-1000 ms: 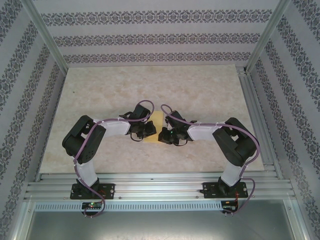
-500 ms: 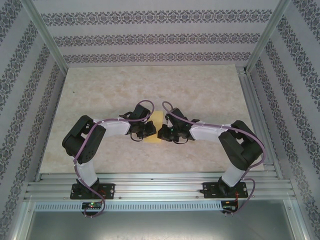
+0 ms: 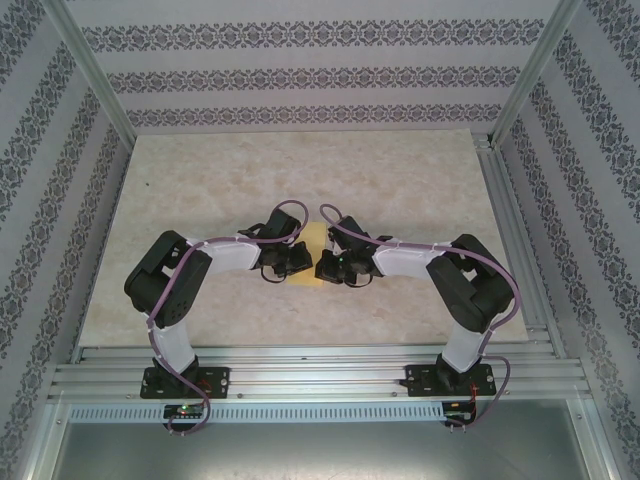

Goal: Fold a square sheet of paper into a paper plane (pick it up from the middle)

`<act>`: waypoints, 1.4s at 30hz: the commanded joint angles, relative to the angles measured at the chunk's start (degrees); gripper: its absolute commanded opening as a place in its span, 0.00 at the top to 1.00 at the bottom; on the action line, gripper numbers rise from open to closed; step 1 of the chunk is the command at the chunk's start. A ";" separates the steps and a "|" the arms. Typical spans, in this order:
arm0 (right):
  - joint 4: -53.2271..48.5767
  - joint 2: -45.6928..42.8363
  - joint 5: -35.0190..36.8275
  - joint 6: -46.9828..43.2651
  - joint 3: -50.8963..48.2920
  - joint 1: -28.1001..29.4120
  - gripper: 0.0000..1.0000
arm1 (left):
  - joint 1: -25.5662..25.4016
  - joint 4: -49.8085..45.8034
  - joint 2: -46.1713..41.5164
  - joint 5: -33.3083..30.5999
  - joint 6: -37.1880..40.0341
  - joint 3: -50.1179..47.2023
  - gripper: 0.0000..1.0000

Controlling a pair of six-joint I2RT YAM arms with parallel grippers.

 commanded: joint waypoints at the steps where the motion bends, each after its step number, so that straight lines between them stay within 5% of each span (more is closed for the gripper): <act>1: -0.75 1.82 0.20 -1.60 -0.93 0.02 0.91 | -0.49 -1.93 0.28 -3.05 -0.98 -1.76 0.86; 16: -4.57 4.51 2.45 -1.28 -0.54 -0.18 0.91 | -0.40 5.68 -4.59 5.72 0.36 -2.20 0.77; 33: -8.87 6.19 4.70 -2.13 0.26 0.04 0.91 | 2.39 0.44 1.17 -1.90 5.07 1.20 0.79; 42: -16.77 9.28 11.72 -3.29 3.13 2.09 0.91 | 5.86 -1.08 2.06 -3.42 7.13 3.25 0.79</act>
